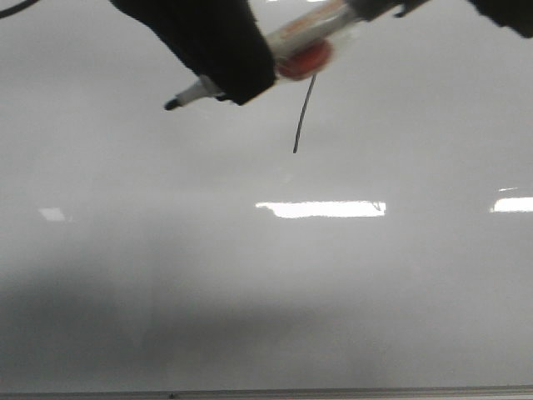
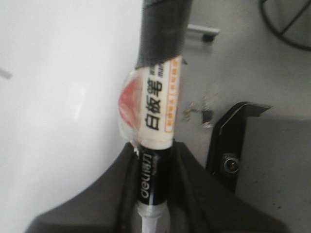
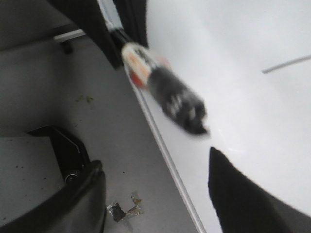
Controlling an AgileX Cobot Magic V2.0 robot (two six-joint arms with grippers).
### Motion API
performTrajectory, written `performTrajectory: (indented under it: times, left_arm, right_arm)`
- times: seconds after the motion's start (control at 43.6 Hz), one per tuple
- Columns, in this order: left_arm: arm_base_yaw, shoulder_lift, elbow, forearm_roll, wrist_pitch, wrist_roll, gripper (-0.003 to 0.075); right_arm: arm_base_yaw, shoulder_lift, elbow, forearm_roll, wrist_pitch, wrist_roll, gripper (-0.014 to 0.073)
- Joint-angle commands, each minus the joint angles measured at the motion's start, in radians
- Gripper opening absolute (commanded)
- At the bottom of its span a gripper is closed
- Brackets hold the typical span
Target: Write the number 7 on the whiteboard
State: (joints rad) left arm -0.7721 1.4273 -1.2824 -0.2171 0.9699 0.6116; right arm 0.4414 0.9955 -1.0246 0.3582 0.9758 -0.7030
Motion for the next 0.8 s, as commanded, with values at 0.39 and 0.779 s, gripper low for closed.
performTrajectory:
  times: [0.39,0.779]
  left_arm:
    - [0.382,-0.173,0.06,0.444,0.029,-0.638,-0.0021]
    - [0.688,-0.176,0.311,0.352,-0.528,-0.757,-0.0021]
  right_arm:
    - [-0.169,-0.092,-0.038,-0.053,0.007,0.127,0.0507]
    - [-0.169,-0.092,-0.038,-0.053,0.007,0.127,0.0507]
